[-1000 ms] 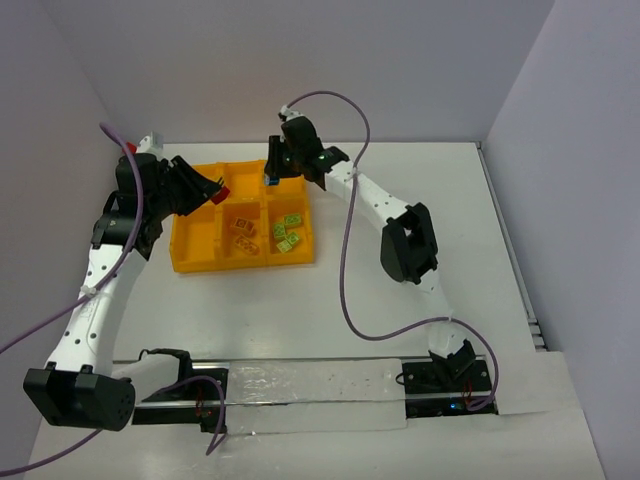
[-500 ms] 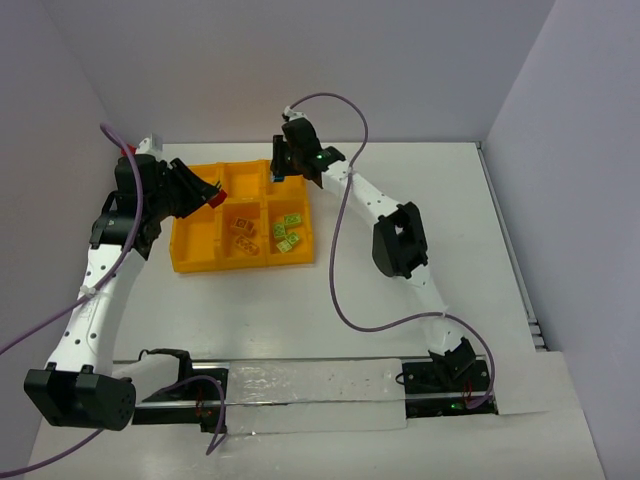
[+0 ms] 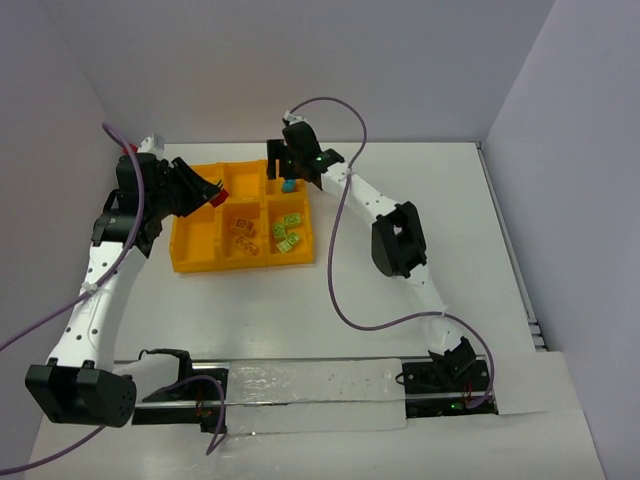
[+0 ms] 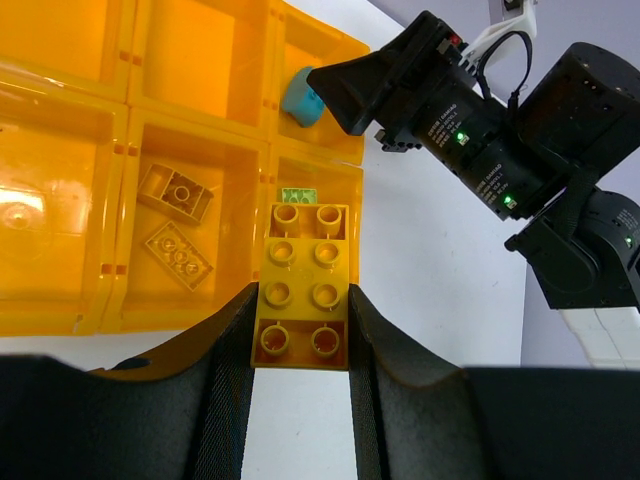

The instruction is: Sort the legos into containers by color

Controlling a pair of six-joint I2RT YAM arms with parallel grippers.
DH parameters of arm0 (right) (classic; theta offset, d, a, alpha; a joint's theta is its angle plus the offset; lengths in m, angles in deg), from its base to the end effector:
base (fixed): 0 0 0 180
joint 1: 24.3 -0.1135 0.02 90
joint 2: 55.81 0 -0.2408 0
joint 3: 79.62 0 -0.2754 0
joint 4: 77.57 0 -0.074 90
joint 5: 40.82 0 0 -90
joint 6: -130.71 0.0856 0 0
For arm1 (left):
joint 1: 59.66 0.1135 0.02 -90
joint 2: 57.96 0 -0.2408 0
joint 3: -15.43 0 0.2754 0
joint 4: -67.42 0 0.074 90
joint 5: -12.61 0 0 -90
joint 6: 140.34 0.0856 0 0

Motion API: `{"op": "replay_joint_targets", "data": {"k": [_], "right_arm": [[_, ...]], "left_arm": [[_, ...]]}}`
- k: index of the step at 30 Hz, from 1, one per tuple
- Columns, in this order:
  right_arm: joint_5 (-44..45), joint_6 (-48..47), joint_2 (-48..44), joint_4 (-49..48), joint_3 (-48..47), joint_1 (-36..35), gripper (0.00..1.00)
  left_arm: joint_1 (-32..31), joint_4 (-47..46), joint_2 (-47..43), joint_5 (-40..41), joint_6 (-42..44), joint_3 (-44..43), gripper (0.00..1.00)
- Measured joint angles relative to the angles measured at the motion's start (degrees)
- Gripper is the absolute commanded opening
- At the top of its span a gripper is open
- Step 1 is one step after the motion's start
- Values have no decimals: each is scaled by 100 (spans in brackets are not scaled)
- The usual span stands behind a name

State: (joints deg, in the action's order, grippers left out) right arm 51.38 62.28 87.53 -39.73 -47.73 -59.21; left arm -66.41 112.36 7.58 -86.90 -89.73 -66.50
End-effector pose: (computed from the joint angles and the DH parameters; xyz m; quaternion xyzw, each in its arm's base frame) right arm 0.5114 0.3529 0.1931 -0.0930 0.8741 0.2106 0.4278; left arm 0.3198 -0.0521 0.3347 -0.2001 0.8341 -0.2651 0.4405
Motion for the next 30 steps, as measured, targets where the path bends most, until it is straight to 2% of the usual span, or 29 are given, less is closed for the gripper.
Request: {"op": "replay_joint_targets", "data": {"k": [4, 7, 10, 13, 18, 23, 30], "right_arm": [[-112, -25, -259, 16, 207, -9, 77], [-464, -49, -875, -56, 835, -8, 77], [-884, -49, -1849, -149, 1738, -9, 78], [-1486, 9, -3223, -887, 3207, -9, 78], [-2593, 368, -4885, -1884, 4712, -9, 78], [-3577, 868, -5367, -2830, 5529, -19, 79], [-4126, 1333, -5320, -3120, 5821, -20, 80]], "left_arm": [[10, -157, 263, -236, 12, 0, 0], [99, -301, 565, -667, 65, -2, 0], [287, -471, 796, -1235, 94, 0, 0], [498, -815, 915, -1967, 84, 29, 0], [646, -2001, 939, -3247, -413, 523, 0], [643, -3562, 982, -4350, -1290, 1226, 0], [643, -4642, 964, -4999, -1874, 1333, 0]]}}
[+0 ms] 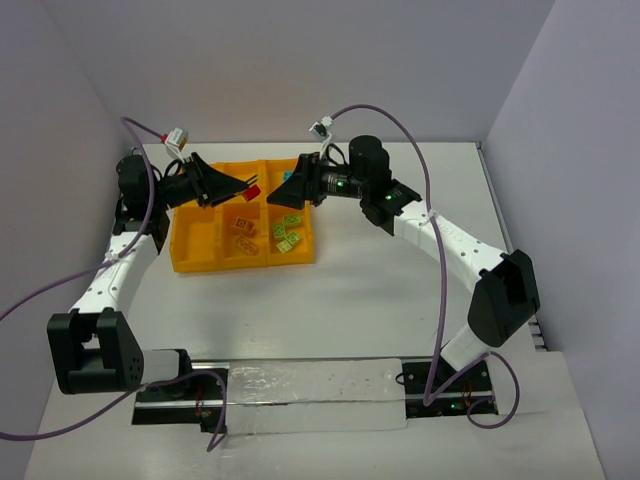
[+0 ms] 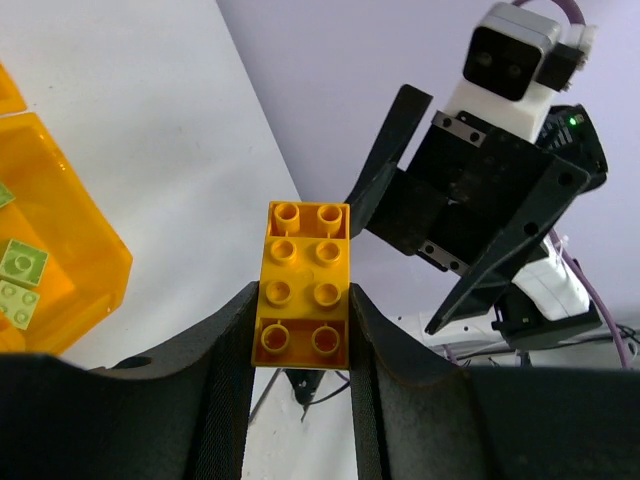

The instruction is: Sort the legos into containers by color

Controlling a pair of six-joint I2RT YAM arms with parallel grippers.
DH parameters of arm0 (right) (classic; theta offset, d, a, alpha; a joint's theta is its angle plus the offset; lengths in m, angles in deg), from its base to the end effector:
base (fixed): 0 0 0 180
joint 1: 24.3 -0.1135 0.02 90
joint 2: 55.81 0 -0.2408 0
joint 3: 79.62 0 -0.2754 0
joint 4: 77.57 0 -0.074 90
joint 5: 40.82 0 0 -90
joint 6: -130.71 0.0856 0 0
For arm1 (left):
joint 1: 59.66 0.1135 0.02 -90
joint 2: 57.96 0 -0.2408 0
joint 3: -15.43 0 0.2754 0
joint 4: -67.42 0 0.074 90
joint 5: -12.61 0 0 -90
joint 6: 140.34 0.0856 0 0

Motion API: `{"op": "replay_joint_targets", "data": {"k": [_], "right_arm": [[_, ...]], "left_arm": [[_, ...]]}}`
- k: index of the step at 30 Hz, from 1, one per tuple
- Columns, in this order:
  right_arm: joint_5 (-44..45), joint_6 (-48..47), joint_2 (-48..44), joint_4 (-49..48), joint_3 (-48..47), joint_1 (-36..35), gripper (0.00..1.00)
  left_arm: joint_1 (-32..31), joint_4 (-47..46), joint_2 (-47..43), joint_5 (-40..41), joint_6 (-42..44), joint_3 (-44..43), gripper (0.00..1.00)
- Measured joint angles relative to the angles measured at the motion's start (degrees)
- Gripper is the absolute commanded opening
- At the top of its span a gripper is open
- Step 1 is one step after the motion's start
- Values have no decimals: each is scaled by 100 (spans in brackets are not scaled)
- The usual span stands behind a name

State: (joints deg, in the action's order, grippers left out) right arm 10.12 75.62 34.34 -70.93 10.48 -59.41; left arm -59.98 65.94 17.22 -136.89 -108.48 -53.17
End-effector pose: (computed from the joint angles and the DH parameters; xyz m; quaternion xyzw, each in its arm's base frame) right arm 0.3252 0.2946 0.3362 -0.2230 0.7049 0.5636 0.3685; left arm 0.3486 -0.0757 0.3043 -0.0165 0.7227 -0.6057 0.3326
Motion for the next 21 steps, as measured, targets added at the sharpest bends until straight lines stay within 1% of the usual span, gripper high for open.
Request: {"op": "replay_joint_targets", "data": {"k": [9, 16, 21], "right_arm": [[-243, 479, 74, -613, 21, -64, 80], [-299, 694, 628, -767, -210, -208, 80], [-328, 810, 904, -783, -343, -224, 73]], "left_arm": [[0, -430, -67, -240, -224, 7, 0], [-2, -639, -135, -291, -357, 9, 0], [-2, -681, -199, -347, -420, 9, 0]]}}
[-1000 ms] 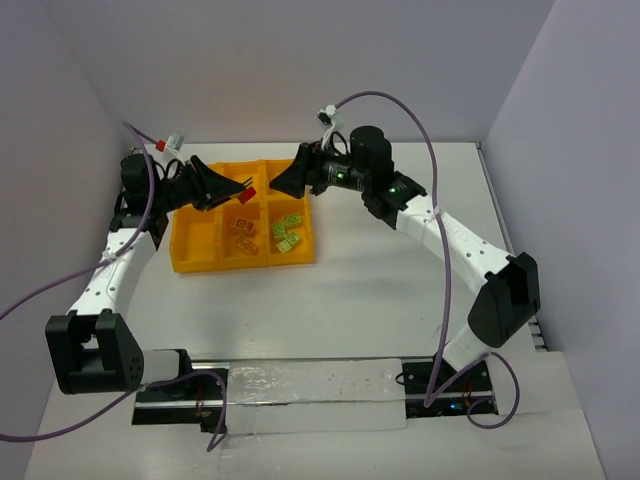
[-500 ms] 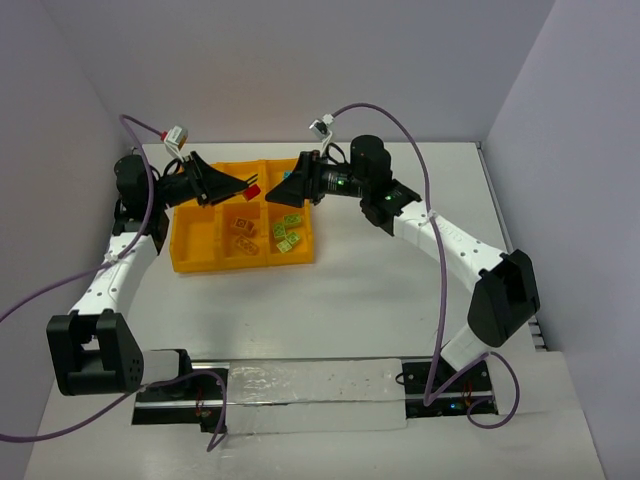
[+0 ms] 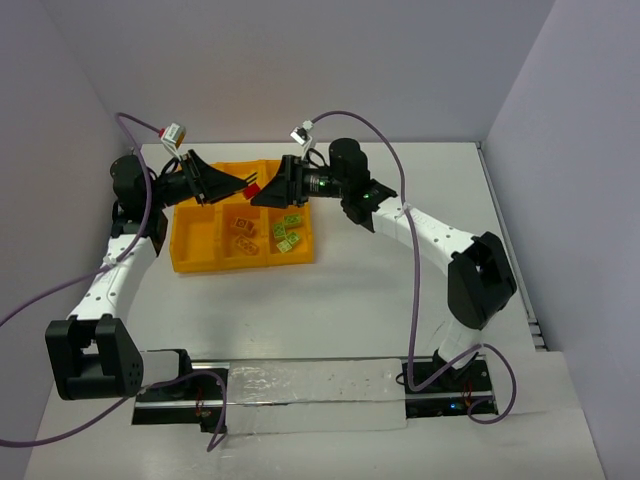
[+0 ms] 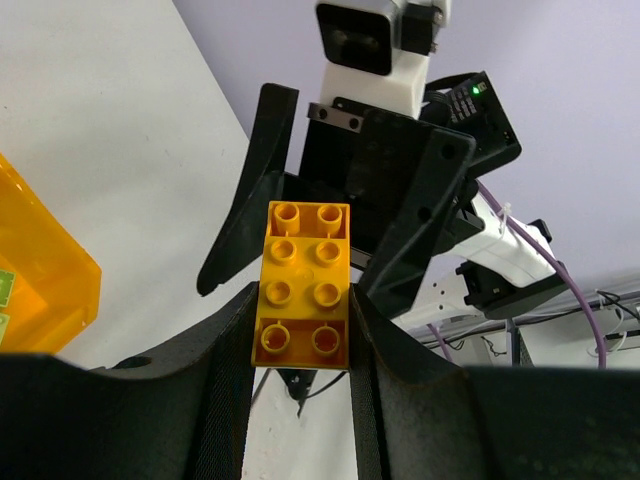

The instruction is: Sort the legos into containers by color

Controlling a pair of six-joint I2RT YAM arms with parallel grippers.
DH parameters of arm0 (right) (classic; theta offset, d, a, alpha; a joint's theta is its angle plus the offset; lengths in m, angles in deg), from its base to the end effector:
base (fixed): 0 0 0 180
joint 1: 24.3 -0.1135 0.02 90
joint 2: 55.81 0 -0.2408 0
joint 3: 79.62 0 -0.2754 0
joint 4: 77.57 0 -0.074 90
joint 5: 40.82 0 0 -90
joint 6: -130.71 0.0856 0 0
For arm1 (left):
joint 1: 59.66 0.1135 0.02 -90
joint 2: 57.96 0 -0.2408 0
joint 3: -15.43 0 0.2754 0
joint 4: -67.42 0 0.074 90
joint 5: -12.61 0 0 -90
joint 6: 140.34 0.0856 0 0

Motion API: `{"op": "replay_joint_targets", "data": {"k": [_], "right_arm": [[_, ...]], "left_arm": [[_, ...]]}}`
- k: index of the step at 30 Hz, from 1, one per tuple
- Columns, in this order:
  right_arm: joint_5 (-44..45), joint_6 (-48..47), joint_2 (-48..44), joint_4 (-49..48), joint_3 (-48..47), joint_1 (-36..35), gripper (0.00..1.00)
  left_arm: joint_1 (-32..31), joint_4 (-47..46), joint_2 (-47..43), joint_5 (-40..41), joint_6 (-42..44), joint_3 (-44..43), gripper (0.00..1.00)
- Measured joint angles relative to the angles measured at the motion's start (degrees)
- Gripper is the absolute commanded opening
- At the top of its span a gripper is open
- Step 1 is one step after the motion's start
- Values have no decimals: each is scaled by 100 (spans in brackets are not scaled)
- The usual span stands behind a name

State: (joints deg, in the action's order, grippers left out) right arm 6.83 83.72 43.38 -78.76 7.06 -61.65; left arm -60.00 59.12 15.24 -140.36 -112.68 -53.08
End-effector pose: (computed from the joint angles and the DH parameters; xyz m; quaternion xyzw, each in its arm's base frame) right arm 0.3380 0.3305 0.3118 -0.2106 0.6970 0.6106 0.3114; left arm 0.3371 -0.0783 0.3286 0.0257 0.6964 -0.6287 0.3451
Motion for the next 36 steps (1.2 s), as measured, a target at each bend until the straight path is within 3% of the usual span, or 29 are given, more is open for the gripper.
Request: {"op": "replay_joint_targets", "data": {"k": [6, 20, 27, 29, 34, 36], "right_arm": [[-233, 129, 120, -170, -129, -16, 63], [-691, 516, 244, -734, -277, -128, 64], [-754, 582, 345, -789, -383, -130, 53], [-774, 606, 378, -843, -396, -133, 44], [-833, 708, 422, -948, -412, -135, 1], [-849, 713, 422, -956, -411, -135, 0]], "left_arm": [[8, -54, -16, 11, -26, 10, 0], [-3, -91, -39, -75, -37, 20, 0], [-4, -116, -110, -101, -42, 20, 0], [-9, -113, -122, -117, -41, 20, 0], [-4, -121, -140, -163, -19, 22, 0], [-4, -119, -143, -175, 3, 22, 0]]}}
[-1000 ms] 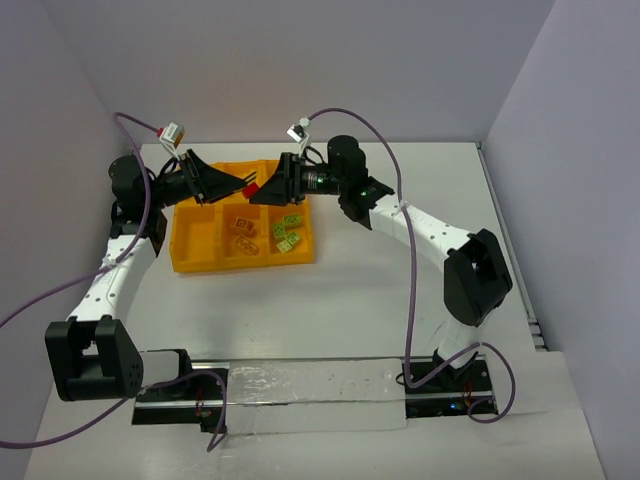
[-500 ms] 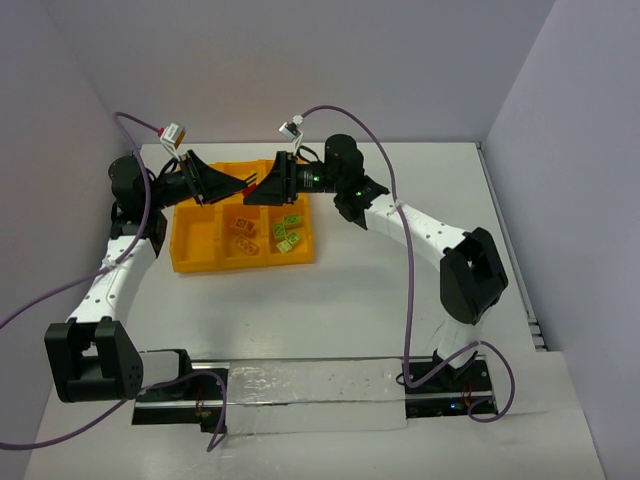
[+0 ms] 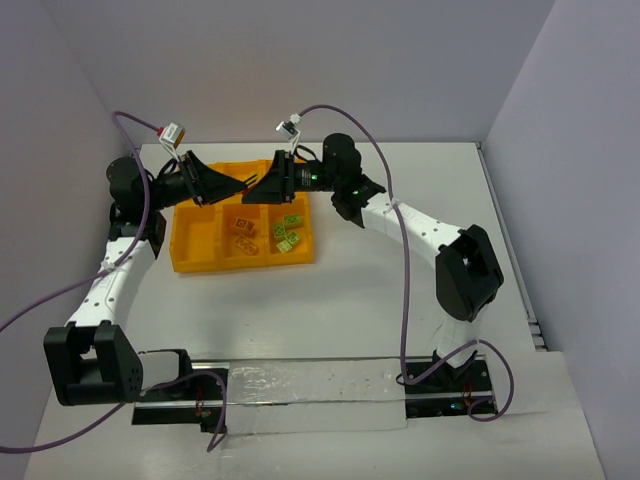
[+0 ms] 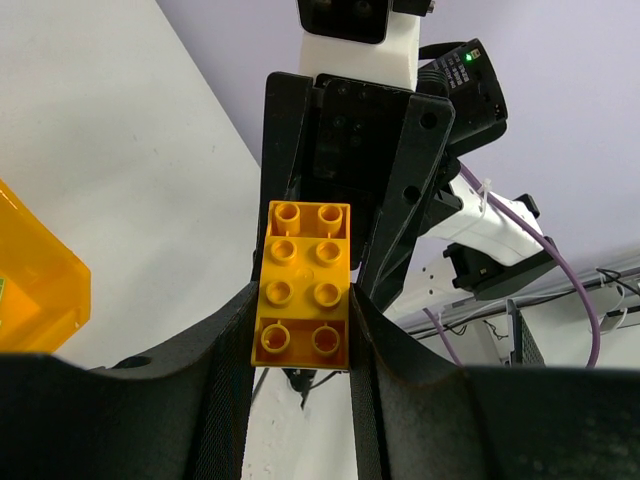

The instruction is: Sort the legos into containers by color

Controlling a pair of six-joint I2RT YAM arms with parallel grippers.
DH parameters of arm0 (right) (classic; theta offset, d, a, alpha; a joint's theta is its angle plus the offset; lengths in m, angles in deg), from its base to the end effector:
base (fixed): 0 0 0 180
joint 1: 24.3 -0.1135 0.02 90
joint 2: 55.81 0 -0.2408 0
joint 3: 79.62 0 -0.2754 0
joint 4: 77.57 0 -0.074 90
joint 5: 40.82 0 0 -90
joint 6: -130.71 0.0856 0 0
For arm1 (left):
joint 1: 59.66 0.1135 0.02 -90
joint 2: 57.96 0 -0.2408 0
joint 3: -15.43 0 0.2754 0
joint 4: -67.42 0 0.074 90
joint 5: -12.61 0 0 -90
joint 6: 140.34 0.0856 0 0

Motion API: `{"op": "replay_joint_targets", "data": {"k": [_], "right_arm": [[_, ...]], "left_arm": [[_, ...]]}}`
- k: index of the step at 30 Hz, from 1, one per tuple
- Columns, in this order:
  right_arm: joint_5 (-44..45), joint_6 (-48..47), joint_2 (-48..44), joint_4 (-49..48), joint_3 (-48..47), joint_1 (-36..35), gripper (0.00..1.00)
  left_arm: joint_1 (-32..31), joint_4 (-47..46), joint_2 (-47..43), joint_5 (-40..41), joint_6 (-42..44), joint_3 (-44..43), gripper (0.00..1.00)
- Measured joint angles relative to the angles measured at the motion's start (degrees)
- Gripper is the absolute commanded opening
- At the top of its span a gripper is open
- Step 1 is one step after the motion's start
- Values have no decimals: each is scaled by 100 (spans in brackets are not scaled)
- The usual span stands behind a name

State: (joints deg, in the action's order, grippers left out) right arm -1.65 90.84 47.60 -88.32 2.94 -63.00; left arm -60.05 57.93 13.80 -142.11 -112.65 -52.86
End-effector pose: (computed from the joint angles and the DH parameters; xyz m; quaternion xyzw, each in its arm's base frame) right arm 0.3311 0.3503 0.3298 -0.2534 0.6399 0.6728 0.2715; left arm 0.3289 -0.0796 0.3371 0.0504 0.6892 -0.6324 0.3499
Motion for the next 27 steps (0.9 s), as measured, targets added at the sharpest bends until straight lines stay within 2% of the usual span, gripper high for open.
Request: {"op": "replay_joint_targets", "data": {"k": [5, 15, 24, 27], "right_arm": [[-29, -39, 0, 49, 7, -1, 0], [108, -287, -124, 66, 450, -17, 0], [216, -368, -300, 7, 660, -53, 0], [149, -397, -363, 6, 854, -55, 0]], "left_arm": [[-1, 164, -36, -2, 187, -9, 0], [-41, 1054, -48, -55, 898, -70, 0], [-83, 1327, 45, -181, 1056, -266, 0], [-38, 1276, 81, 0, 991, -386, 0]]}}
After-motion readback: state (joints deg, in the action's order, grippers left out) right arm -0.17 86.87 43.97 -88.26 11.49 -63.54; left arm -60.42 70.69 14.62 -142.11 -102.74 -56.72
